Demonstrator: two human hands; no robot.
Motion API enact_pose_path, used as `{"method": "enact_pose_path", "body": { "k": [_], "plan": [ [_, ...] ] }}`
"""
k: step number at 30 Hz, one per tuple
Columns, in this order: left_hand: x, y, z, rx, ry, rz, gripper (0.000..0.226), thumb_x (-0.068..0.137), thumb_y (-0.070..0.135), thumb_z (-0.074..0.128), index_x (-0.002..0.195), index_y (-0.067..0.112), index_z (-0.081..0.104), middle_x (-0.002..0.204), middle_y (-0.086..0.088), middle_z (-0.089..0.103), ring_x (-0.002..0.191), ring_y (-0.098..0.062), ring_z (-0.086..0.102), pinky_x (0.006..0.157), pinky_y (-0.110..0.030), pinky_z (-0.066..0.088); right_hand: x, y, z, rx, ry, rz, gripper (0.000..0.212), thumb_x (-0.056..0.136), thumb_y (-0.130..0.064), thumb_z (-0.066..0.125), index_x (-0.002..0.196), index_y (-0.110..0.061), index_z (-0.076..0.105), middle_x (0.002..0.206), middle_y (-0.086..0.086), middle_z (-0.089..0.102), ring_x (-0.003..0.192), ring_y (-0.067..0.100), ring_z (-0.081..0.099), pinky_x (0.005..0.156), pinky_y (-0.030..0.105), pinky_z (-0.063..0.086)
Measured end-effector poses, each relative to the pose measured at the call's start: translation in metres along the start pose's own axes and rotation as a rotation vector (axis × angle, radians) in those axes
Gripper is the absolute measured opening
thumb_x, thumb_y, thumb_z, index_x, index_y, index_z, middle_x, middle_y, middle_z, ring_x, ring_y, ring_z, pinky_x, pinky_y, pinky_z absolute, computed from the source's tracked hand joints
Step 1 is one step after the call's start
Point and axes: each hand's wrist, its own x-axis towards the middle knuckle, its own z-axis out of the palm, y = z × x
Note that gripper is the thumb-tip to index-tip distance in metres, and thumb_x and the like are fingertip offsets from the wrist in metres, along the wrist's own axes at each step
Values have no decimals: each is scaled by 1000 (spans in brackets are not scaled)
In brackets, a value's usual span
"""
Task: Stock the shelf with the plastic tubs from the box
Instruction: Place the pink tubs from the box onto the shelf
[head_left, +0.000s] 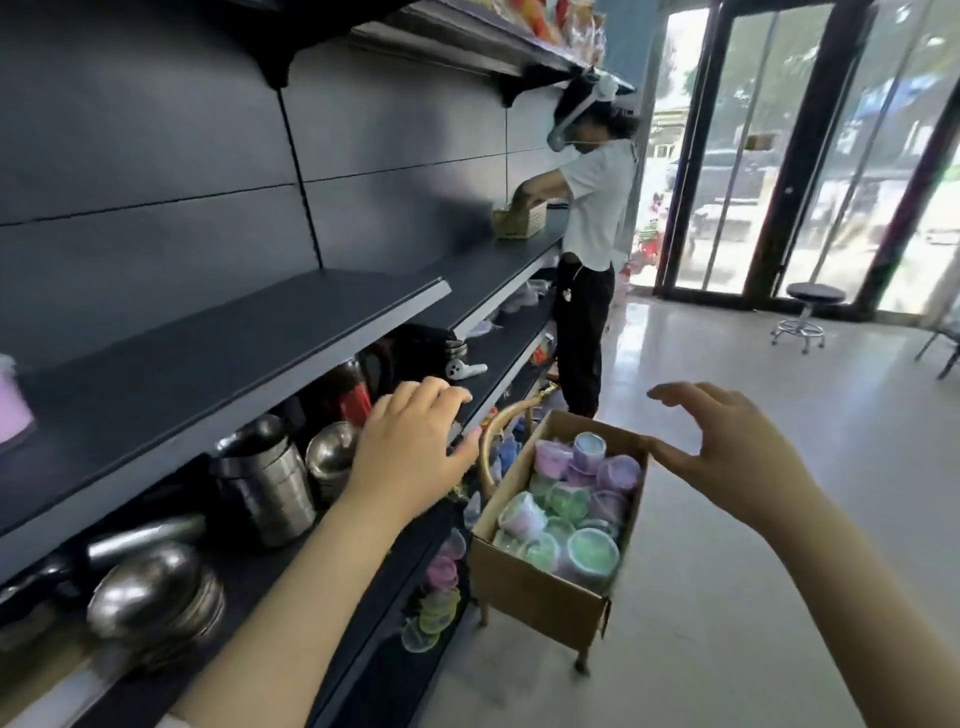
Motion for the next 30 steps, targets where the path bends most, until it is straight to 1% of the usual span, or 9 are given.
{"method": "enact_pose_path", "body": {
  "k": [2, 4, 7, 10, 13, 18, 22, 26, 30],
  "plan": [
    [9, 35, 27, -24, -38, -11, 46, 86, 49, 36, 117, 23, 57, 111, 7, 57, 106, -19, 53, 88, -36, 42, -11, 39, 2, -7, -38, 37, 45, 83, -39, 68, 124, -28, 55, 120, -3, 62, 110, 23, 54, 91, 38, 46],
    [16, 69, 53, -38, -82, -16, 42, 88, 49, 40, 118, 24, 57, 111, 7, 56, 107, -19, 51, 88, -35, 41, -20, 73, 3, -8, -84, 72, 45, 84, -39, 67, 125, -27, 55, 121, -3, 61, 112, 23, 53, 92, 38, 45],
    [23, 112, 87, -74, -151, -8, 37, 89, 46, 47, 118, 24, 55, 114, 6, 56, 111, -19, 49, 90, -35, 39, -30, 115, 8, -19, -125, 115, 46, 84, -41, 66, 126, -27, 55, 121, -4, 61, 112, 22, 53, 88, 36, 46],
    [28, 138, 115, -129, -252, -14, 40, 91, 48, 46, 122, 25, 53, 120, 6, 55, 116, -18, 47, 95, -36, 38, -35, 151, 17, -12, -157, 162, 45, 83, -43, 66, 125, -29, 55, 120, -5, 61, 113, 22, 54, 86, 36, 46],
    [30, 148, 143, -174, -334, -38, 43, 92, 50, 44, 126, 26, 51, 125, 8, 52, 118, -16, 46, 98, -36, 36, -34, 182, 35, 45, -200, 211, 45, 84, -43, 65, 126, -29, 54, 123, -4, 59, 115, 22, 53, 92, 37, 45],
    [34, 143, 194, -210, -455, -99, 40, 92, 46, 45, 126, 26, 51, 127, 8, 52, 120, -16, 44, 99, -35, 33, -28, 215, 72, 150, -227, 300, 45, 85, -39, 66, 127, -26, 55, 128, -4, 57, 117, 21, 52, 95, 38, 46],
    [50, 126, 241, -250, -522, -143, 39, 92, 47, 46, 126, 27, 50, 127, 9, 51, 120, -15, 44, 98, -36, 35, 7, 240, 108, 171, -261, 319, 42, 85, -38, 66, 125, -26, 56, 134, -4, 50, 114, 22, 54, 92, 39, 48],
    [81, 92, 295, -299, -588, -201, 36, 91, 48, 48, 123, 31, 50, 124, 12, 52, 120, -14, 45, 98, -36, 35, 62, 264, 156, 210, -263, 353, 40, 85, -33, 68, 123, -24, 57, 130, -3, 51, 114, 21, 54, 91, 33, 46],
    [111, 58, 335, -302, -641, -263, 41, 92, 51, 46, 128, 32, 47, 131, 15, 48, 123, -14, 42, 98, -34, 34, 109, 281, 202, 264, -316, 390, 41, 85, -30, 69, 124, -21, 57, 125, 1, 54, 115, 21, 54, 92, 32, 44]
  ]
}}
